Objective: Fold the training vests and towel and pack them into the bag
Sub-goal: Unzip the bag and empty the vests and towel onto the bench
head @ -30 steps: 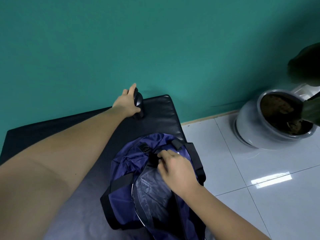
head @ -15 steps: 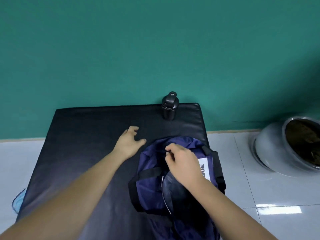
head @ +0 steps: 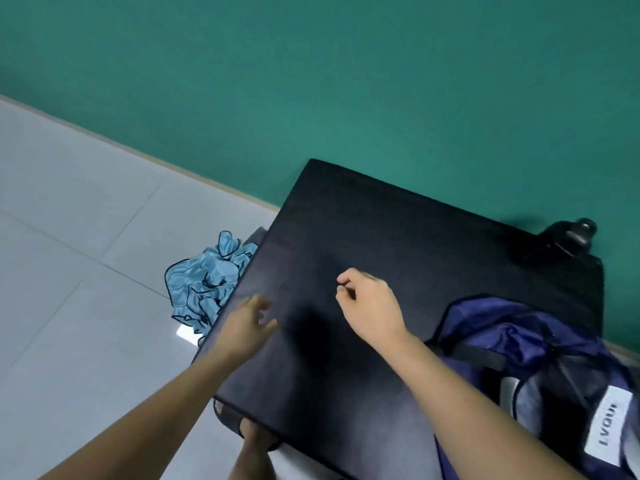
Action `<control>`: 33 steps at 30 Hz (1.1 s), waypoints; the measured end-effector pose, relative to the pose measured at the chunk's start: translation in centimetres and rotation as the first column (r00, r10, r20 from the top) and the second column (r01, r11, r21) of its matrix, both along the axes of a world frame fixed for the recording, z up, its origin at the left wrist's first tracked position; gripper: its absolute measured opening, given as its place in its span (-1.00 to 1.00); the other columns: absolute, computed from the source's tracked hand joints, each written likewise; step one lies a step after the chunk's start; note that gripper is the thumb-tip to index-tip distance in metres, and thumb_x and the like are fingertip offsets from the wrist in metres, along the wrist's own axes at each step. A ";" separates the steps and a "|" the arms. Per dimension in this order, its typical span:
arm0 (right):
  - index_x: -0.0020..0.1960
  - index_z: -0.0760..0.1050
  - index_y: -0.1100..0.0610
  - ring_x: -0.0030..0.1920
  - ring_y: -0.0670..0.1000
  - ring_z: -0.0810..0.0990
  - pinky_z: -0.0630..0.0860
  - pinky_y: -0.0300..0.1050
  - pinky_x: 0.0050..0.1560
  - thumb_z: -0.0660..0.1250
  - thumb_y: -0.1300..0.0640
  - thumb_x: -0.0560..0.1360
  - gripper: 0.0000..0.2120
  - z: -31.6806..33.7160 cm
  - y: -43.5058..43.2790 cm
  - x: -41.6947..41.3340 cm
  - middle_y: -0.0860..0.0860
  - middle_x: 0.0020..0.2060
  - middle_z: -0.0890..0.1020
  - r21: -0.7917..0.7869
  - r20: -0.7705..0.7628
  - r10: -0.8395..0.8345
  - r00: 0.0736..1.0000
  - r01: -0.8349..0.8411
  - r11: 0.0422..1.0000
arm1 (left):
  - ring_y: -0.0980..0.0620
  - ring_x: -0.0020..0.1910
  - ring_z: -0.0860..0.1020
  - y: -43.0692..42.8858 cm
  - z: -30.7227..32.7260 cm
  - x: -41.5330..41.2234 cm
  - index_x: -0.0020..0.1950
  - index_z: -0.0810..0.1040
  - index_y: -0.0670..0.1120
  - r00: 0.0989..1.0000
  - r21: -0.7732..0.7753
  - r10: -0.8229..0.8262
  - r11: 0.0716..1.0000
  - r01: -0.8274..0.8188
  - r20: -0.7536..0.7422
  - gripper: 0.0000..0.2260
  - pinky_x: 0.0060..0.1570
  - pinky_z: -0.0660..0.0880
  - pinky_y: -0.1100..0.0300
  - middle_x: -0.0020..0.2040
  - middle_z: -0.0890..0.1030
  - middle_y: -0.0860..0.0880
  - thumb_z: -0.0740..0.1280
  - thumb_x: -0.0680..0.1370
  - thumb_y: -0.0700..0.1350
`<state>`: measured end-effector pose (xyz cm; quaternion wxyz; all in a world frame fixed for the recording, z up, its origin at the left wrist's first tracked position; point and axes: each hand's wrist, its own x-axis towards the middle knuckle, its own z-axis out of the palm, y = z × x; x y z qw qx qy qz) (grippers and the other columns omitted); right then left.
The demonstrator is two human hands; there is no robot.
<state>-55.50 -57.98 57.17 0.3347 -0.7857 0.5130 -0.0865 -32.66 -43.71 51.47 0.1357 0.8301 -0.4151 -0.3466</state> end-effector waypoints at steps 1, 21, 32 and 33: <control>0.11 0.61 -0.03 -0.05 0.02 0.65 0.62 0.02 -0.05 0.32 0.08 0.62 -0.87 -0.3 0.6 2.9 -0.12 -0.02 0.68 0.022 0.008 0.013 1.000 -0.013 1.000 | 0.06 0.10 0.62 1.5 -0.3 2.4 0.37 0.57 0.02 1.000 0.009 0.015 1.000 -0.015 -0.009 -0.63 0.10 0.54 0.13 0.23 0.61 0.07 0.47 0.59 0.04; 0.44 0.44 -0.01 0.28 0.00 0.58 0.57 -0.04 0.22 0.39 0.00 0.64 -0.60 -11.8 9.1 33.2 -0.01 0.40 0.55 0.494 0.080 0.032 0.996 -0.067 0.867 | -0.04 0.38 0.50 13.6 -5.3 29.0 0.53 0.32 0.13 0.949 0.162 0.290 0.949 -0.269 -0.126 -0.26 0.29 0.54 -0.02 0.45 0.46 0.00 0.62 0.46 0.13; 0.46 0.41 0.03 0.16 0.09 0.63 0.59 -0.06 0.05 0.36 -0.02 0.64 -0.58 -22.9 13.3 41.5 0.03 0.33 0.57 0.657 -0.023 -0.278 0.960 0.225 0.719 | -0.08 0.30 0.52 11.4 -18.2 34.6 0.46 0.36 0.15 0.891 0.249 0.358 0.923 -0.293 -0.279 -0.28 0.27 0.51 0.00 0.36 0.49 0.01 0.66 0.42 0.06; 0.45 0.41 0.03 0.13 0.07 0.62 0.55 -0.13 -0.05 0.35 -0.02 0.64 -0.59 -24.5 14.5 43.1 0.03 0.31 0.57 0.679 -0.044 -0.350 0.936 0.284 0.676 | -0.07 0.29 0.53 10.8 -19.8 36.1 0.49 0.36 0.13 0.900 0.253 0.339 0.928 -0.272 -0.275 -0.26 0.27 0.52 -0.01 0.36 0.50 0.02 0.66 0.42 0.07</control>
